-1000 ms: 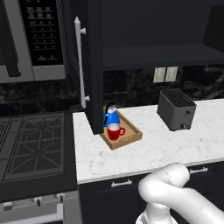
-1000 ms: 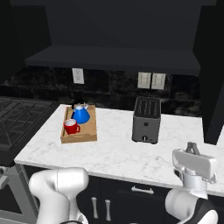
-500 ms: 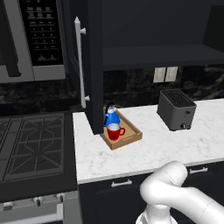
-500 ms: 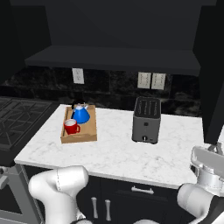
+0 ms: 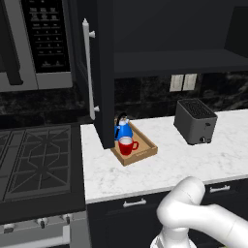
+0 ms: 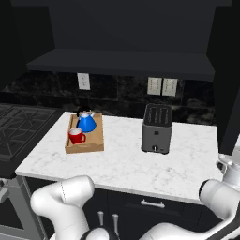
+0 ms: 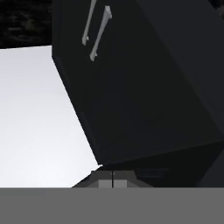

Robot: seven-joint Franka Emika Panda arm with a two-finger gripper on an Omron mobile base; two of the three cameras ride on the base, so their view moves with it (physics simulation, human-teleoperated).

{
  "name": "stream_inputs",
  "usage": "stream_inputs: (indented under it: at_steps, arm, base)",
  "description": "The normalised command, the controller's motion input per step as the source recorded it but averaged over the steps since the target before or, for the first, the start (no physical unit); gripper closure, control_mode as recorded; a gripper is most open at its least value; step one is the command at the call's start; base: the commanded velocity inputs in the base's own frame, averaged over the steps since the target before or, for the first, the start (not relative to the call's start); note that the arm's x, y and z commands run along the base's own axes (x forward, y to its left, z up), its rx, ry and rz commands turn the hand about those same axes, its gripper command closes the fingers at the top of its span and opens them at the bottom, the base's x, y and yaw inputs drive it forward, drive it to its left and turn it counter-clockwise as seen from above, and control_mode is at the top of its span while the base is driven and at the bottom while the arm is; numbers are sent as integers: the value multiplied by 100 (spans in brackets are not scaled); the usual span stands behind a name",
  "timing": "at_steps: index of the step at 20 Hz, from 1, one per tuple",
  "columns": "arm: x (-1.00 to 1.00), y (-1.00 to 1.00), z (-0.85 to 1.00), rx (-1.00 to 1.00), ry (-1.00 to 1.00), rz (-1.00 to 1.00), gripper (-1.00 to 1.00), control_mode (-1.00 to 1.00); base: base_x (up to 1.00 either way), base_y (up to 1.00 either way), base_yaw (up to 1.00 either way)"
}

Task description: Pick the kettle from the counter and place it on the tray. Then pick the mug from the cabinet and place it on the tray. Then close the cabinet doors.

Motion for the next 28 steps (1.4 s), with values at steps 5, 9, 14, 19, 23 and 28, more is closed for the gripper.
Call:
stream_inputs:
  at_steps: [5,9,14,19,23,28]
  arm:
    - [0,6,15,-4,1,-5,100,-100]
    - [0,1,12,-1,-1,0,100,-100]
    - [1,3,51,-1,-5,0,100,-100]
    - [4,33,53,-7,-16,0,100,-100]
    - [-6,44,56,-9,-30,1,100,-100]
    - [-32,48,70,-15,-24,0,100,-100]
  base:
    - [0,0,0]
    - [0,0,0]
    - [0,0,0]
    - [0,0,0]
    - [0,0,0]
    - [0,0,0]
